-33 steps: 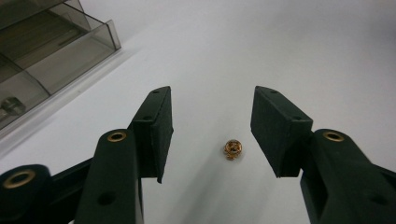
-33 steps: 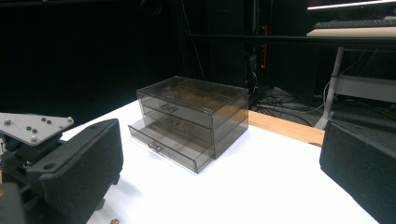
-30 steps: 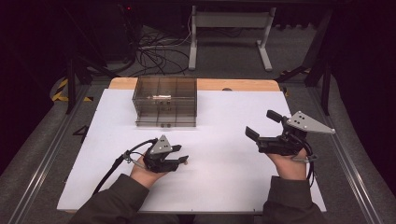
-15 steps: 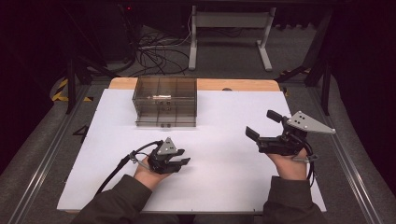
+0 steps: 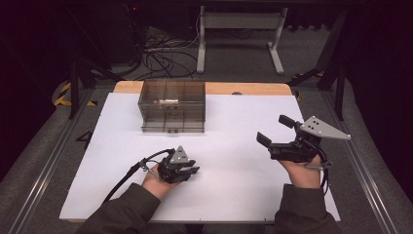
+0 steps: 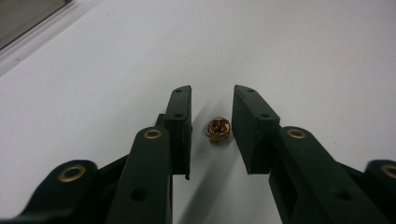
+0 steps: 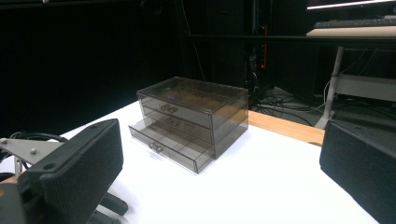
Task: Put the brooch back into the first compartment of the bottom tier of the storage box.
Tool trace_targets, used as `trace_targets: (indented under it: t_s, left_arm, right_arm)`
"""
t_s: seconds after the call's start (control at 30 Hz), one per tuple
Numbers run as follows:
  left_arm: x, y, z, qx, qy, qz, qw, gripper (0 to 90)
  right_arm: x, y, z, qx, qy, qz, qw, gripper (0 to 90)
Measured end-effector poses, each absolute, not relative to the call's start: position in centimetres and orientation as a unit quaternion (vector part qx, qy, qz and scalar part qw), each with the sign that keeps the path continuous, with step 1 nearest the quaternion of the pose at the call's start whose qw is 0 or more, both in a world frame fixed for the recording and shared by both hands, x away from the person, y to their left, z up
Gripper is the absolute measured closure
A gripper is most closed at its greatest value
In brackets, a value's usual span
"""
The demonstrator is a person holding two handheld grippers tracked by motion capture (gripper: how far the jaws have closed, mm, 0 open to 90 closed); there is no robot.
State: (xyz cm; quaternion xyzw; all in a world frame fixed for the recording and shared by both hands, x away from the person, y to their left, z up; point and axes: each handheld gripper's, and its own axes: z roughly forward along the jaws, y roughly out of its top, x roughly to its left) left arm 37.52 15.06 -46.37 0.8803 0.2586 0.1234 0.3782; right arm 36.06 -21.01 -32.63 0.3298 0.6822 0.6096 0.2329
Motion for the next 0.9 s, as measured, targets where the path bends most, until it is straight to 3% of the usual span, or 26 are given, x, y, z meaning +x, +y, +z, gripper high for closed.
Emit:
trace_targets:
  t_s: [0.33,0.9]
  left_arm:
    - [37.47,15.02,-46.41,0.881,0.259,0.129,0.374,78.6]
    - [37.41,15.13,-46.14,0.877,0.253,0.137,0.384,79.5]
  right_arm:
    - [36.03,-21.04,-32.61,0.331,0.681,0.610,0.233,0.2]
    - [36.06,-21.05,-32.62,0.330,0.682,0.610,0.232,0.2]
